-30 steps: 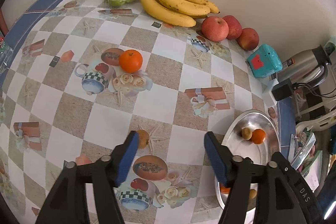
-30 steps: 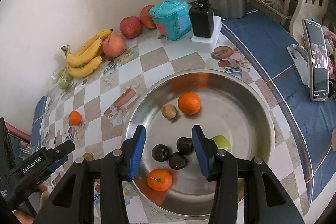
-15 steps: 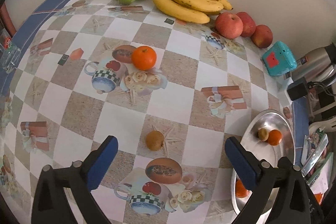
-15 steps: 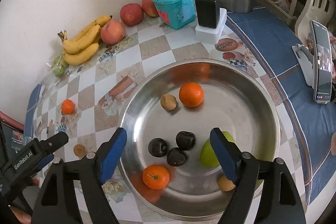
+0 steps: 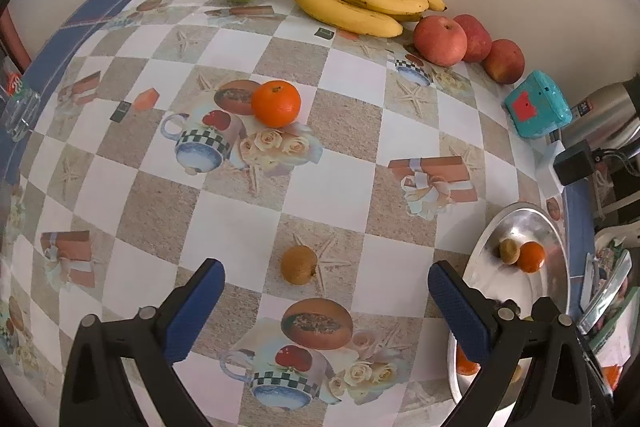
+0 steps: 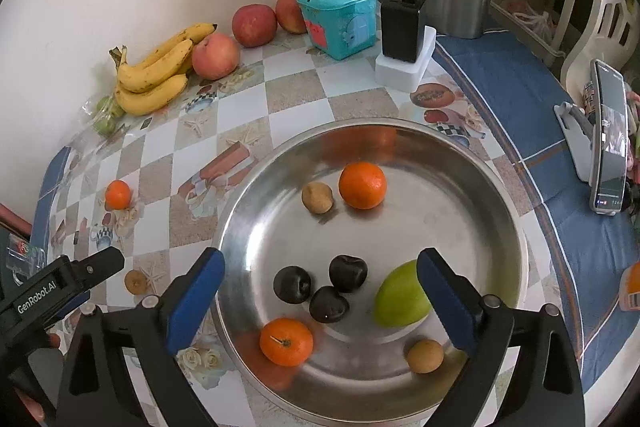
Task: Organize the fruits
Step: 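Withdraw both tools from the basin back toward the fruit row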
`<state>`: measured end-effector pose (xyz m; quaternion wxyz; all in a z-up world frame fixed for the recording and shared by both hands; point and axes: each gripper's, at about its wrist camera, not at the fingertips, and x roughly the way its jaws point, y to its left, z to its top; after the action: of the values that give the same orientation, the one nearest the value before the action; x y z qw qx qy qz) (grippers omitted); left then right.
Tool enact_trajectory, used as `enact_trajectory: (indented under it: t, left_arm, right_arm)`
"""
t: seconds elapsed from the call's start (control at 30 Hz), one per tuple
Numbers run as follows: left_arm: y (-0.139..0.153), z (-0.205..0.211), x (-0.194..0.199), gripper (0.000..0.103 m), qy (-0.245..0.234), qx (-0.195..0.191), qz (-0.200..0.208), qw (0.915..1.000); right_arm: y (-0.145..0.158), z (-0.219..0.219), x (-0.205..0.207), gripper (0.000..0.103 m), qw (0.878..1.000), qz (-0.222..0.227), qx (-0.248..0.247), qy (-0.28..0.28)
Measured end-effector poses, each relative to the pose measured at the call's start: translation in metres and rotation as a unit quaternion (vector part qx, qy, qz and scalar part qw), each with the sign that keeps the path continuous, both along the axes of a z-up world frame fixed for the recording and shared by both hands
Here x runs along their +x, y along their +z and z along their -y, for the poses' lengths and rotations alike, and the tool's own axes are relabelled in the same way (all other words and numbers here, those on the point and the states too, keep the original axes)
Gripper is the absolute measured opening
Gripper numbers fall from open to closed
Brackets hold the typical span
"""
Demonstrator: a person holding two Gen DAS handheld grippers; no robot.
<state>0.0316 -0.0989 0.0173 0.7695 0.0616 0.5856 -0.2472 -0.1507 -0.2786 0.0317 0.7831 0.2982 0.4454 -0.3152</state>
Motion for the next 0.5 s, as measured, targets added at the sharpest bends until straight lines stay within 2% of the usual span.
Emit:
enact_trajectory:
  t: [0.23, 0.5]
  left_arm:
    - [0.009, -0.001, 0.0, 0.103, -0.013, 0.024, 0.042, 0.9987]
    - [0.018, -0.018, 0.014, 0.103, 0.006, 0.048, 0.081, 0.9956]
  right_arm:
    - [-0.001, -0.005, 0.006, 0.097, 1.0, -0.008, -0.002, 0.017]
    - [-0.002, -0.017, 0.023, 0.097, 0.999, -0.005, -0.014, 0.038]
